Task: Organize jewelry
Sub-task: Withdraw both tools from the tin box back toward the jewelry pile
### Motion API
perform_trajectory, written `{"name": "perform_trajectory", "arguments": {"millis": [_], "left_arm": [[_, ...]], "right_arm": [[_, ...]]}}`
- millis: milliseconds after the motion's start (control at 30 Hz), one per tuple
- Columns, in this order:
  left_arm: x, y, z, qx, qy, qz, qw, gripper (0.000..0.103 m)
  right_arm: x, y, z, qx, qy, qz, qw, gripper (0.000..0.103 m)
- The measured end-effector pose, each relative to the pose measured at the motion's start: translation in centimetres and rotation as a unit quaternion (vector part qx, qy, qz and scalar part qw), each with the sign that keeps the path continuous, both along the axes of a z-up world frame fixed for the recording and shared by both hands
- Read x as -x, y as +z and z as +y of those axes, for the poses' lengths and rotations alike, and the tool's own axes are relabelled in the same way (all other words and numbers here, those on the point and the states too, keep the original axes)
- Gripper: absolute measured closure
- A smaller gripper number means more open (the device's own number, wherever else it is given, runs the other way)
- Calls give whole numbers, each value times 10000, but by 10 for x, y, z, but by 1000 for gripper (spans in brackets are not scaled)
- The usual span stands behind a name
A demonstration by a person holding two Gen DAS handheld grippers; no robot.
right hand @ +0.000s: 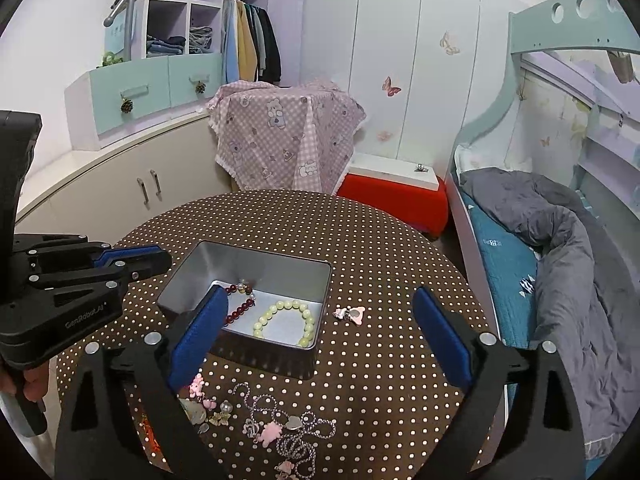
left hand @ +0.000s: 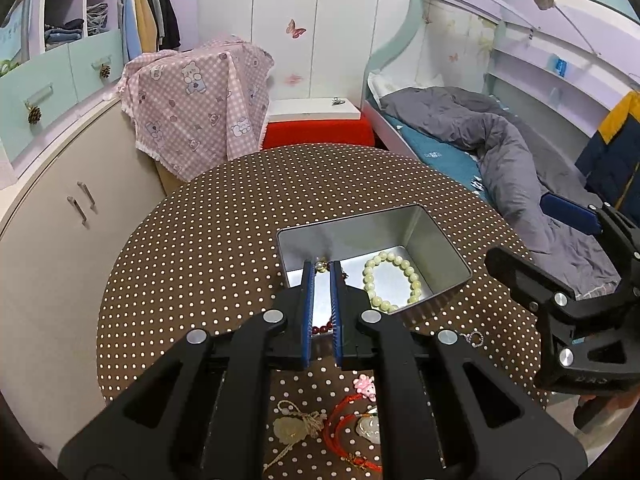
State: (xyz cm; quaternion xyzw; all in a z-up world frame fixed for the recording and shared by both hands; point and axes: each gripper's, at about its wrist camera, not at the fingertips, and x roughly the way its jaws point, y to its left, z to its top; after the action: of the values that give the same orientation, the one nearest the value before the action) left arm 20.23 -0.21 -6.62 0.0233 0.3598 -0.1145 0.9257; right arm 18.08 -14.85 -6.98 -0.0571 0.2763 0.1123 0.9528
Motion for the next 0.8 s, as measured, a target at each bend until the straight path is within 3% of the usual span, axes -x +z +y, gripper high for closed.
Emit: {"name": "perform_trajectory", "arguments": {"millis": [700,733,767,800], "left_arm": [[47,10,21,35,190,-47,9998,93],[50,9,22,43,196,-28,9998,86],[51,10,23,60,205,-30,9998,50],[56,11,25,101,204,-155,9996,25]], "right_arm": [[44,2,17,42,117,-136,9998,8],[47,1,19,49,137,-137,9998,8],[48,1,20,53,144,-138,9998,8],[50,0,21,63,147,-134,9998,8]]}}
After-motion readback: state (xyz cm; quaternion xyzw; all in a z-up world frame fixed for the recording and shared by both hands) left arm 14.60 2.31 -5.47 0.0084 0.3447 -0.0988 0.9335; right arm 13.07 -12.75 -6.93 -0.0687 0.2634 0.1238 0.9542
